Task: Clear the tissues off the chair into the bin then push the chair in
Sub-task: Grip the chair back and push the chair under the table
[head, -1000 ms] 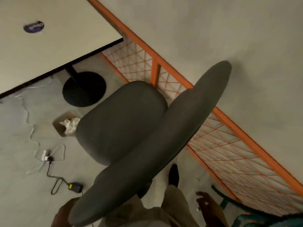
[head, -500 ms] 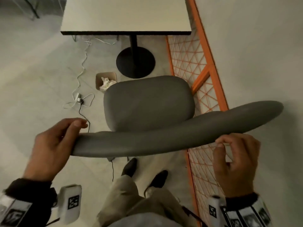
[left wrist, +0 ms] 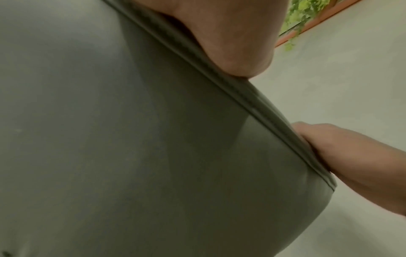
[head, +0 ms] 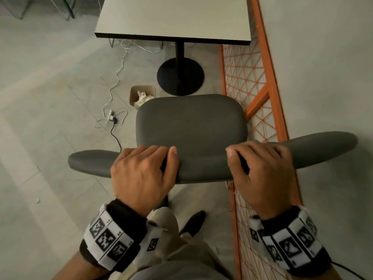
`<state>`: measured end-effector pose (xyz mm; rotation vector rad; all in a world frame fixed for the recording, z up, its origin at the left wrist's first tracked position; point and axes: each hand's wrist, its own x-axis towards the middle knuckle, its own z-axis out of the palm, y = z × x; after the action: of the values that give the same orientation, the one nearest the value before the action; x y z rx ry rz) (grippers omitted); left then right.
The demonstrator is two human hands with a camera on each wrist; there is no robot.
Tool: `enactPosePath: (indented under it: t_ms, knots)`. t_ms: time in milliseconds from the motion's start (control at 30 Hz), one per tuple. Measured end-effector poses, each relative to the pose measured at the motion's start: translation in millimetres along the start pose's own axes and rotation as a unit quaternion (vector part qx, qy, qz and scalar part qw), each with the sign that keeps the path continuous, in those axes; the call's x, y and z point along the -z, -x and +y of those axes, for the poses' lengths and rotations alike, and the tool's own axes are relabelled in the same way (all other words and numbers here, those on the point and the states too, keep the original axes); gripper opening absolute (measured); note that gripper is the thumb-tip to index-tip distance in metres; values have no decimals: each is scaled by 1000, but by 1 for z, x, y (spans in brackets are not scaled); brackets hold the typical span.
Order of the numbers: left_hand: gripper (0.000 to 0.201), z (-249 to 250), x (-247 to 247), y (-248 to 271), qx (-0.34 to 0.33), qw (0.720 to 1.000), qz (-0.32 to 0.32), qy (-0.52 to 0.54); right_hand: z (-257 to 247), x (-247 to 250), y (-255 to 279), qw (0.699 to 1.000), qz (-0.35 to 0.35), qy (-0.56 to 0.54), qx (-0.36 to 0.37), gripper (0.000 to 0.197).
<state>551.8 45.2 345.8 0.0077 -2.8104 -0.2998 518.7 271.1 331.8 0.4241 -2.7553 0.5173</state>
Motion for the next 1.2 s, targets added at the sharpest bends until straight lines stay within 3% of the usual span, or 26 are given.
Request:
enactPosePath:
  t_ms: [100,233,567,1200]
  knots:
    - [45,-2,-6,-1,15,1000,11,-4,-2,-15,-10,998,51,18,-23,38]
    - [44,-6,-16,-9,19,999,42,1,6,-25,-15,994,112,17,6,39]
    - [41,-26,-29,-50,-13,994,107,7,4,-44,-51,990,141,5,16,38]
    - [44,-83,-94,-242,-33,977,210,25,21,-109,-237,979,203,33,5,41]
